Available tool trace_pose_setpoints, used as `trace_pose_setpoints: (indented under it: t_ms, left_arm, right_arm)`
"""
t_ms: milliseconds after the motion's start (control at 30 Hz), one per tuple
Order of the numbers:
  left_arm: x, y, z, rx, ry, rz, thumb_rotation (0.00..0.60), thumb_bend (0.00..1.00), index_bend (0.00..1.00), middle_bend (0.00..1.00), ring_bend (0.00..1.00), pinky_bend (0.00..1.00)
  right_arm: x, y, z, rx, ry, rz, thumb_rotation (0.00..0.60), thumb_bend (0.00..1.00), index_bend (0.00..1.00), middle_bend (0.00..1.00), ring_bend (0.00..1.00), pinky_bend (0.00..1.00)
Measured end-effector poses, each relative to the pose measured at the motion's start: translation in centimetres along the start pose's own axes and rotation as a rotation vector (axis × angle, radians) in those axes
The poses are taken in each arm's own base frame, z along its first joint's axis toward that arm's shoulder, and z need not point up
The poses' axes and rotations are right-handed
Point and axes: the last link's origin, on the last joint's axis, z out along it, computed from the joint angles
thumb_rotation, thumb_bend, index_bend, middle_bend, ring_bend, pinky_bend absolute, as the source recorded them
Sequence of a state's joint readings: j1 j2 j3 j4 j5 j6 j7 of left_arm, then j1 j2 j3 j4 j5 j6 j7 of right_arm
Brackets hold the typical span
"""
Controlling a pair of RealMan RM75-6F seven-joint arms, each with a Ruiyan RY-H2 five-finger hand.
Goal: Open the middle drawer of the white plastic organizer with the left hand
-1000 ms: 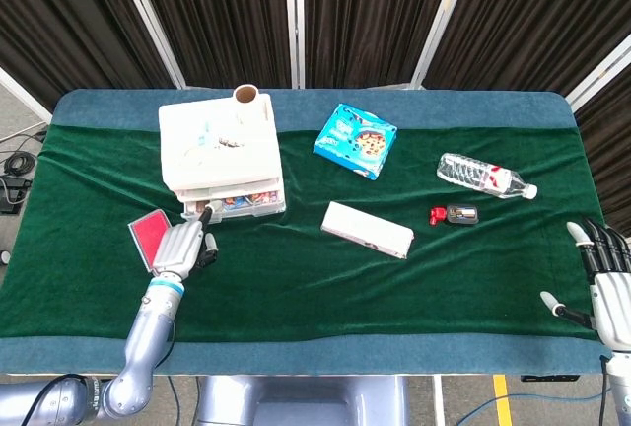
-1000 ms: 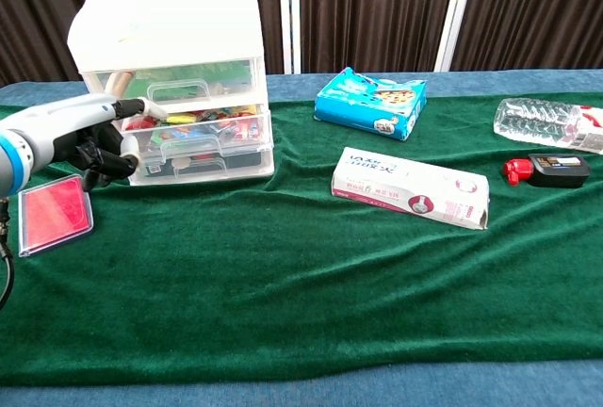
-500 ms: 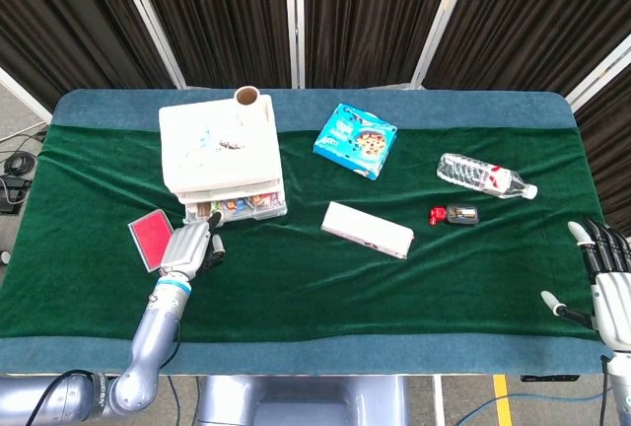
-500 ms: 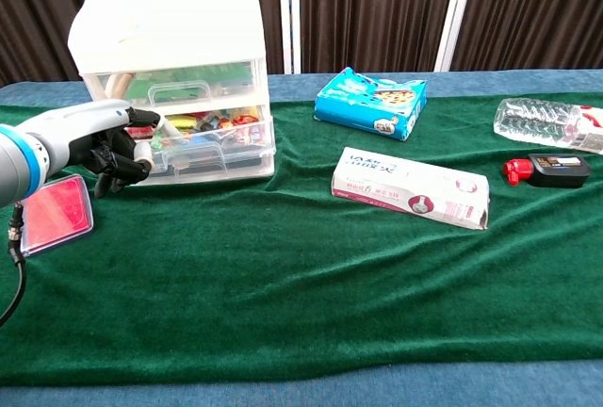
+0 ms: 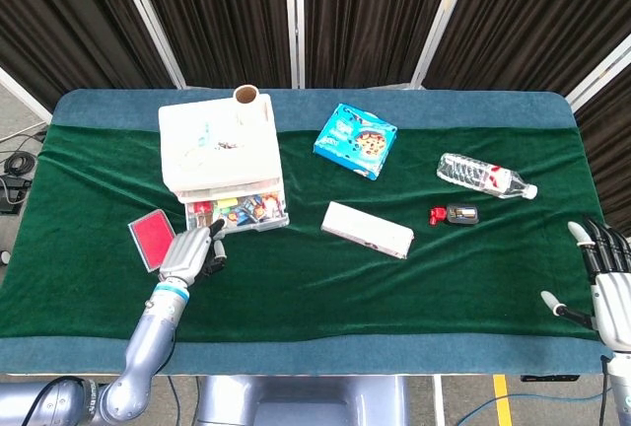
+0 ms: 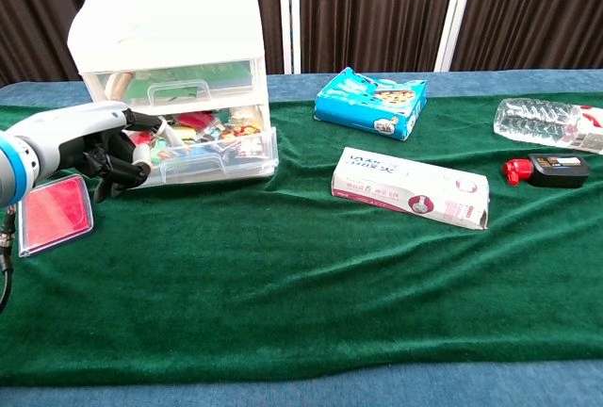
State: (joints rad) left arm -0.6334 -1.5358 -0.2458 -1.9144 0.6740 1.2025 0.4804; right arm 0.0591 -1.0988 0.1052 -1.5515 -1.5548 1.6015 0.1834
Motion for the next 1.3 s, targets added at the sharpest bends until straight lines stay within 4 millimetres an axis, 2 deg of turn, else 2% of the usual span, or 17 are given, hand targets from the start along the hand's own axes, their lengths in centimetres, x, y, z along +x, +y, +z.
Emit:
trace_pose_setpoints:
  t_ms: [1300]
  left_arm:
    - [-1.1,0.6,-1.8,-0.053,-0.039,0.008,0.600,1.00,0.28,0.83,0.69,0.69]
  right_arm:
    - [0.0,0.0,-0.1,0.002,0.001,0.001,0.600,0.03,0.03,0.00,0.00,0.00]
